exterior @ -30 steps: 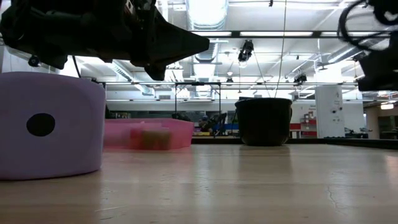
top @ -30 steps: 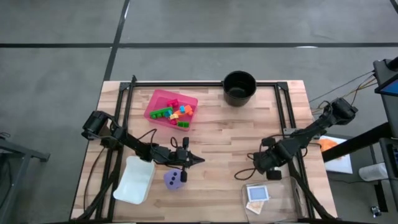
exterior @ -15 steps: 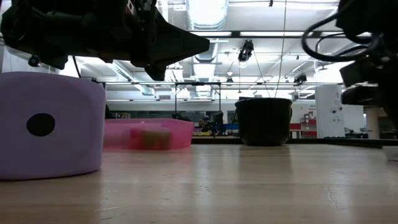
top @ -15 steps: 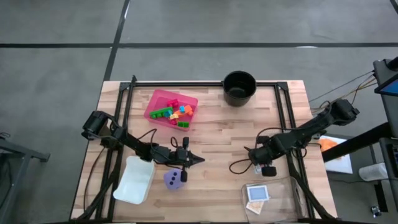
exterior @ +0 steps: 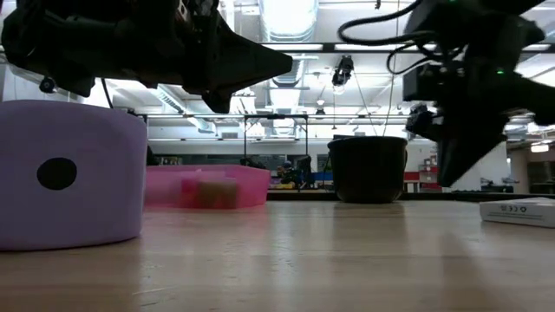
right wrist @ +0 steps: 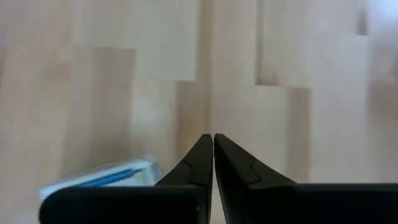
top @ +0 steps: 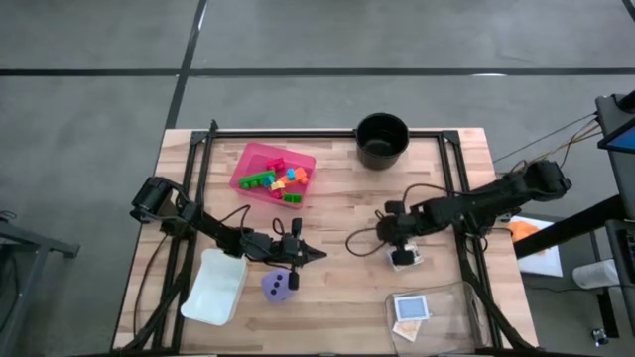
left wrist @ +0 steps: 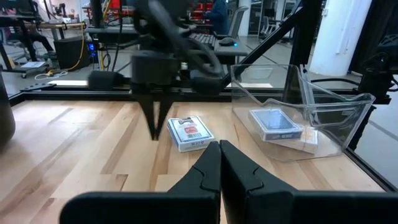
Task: Pick & Place Toys
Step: Put the white deck of cards into the transparent bin
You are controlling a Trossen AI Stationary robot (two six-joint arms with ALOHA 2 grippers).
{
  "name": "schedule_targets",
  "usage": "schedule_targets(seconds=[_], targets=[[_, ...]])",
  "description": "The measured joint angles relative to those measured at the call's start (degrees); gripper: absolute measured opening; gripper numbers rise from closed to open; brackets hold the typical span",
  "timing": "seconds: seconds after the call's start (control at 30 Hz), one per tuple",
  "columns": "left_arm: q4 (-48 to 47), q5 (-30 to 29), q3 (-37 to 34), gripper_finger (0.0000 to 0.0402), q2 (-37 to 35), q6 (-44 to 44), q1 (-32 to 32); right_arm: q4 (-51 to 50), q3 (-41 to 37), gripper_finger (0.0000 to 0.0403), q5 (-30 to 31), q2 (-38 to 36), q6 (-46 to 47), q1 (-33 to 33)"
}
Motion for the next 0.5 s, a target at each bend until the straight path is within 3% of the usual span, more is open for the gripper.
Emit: schedule_targets(seconds=[0.2,0.4,0.5], targets=[[-0.5,0.0,0.0,0.0,0.0,-0.6,0.0,-11.8,5.0,0.0017,-0.8,0.5,-0.8,-2.1],[-1.8,-0.5,0.0,0.0,0.0,-0.7,0.1,-15.5,7.1,0.0017,-12.4,0.7,3.1,1.0],[-1.9,-0.5,0.0,0.0,0.0,-0.9,0.1,-16.2,7.0,0.0017,-13.5,2.7,5.1,3.1]])
